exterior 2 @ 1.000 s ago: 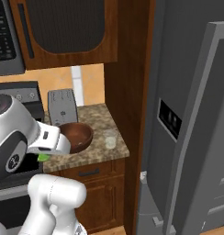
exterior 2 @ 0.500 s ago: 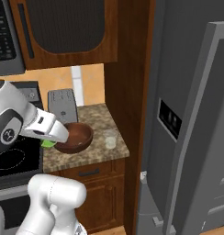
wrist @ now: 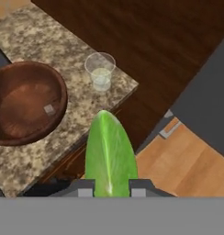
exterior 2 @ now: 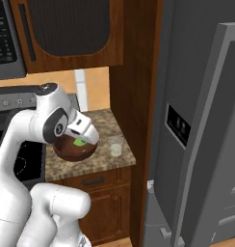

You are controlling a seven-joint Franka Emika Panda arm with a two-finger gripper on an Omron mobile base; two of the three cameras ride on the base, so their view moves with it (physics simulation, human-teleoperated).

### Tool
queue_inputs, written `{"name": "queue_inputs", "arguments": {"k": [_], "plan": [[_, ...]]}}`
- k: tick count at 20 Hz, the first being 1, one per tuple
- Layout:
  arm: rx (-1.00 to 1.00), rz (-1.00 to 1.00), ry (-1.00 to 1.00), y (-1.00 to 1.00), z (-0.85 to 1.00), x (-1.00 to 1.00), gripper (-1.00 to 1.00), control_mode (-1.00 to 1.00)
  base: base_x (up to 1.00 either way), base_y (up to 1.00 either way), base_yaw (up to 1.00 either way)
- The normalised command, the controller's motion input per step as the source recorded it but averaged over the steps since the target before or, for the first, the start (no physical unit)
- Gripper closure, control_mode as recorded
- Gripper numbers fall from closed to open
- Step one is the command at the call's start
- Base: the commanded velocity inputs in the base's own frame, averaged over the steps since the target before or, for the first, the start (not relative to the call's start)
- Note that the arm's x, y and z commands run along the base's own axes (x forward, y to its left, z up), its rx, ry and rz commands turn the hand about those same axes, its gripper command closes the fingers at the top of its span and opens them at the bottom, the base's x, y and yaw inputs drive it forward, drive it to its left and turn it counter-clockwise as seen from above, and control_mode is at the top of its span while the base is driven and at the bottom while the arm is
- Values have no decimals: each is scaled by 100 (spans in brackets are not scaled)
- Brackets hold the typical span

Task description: Grab a lemon wedge from the fridge and one ice cube from the ice bowl, and put them in the glass of lemonade.

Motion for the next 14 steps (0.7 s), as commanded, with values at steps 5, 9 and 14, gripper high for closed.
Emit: {"name": "queue_inputs", "arguments": {"k": [5,9,14], "plan": [[0,-5,7,-19,-55,100,100,-100,0,0,0],[5,0,12,-15,-23,100,100,-100,0,0,0],[3,0,6,-34,-36,80,100,-100,0,0,0]]}}
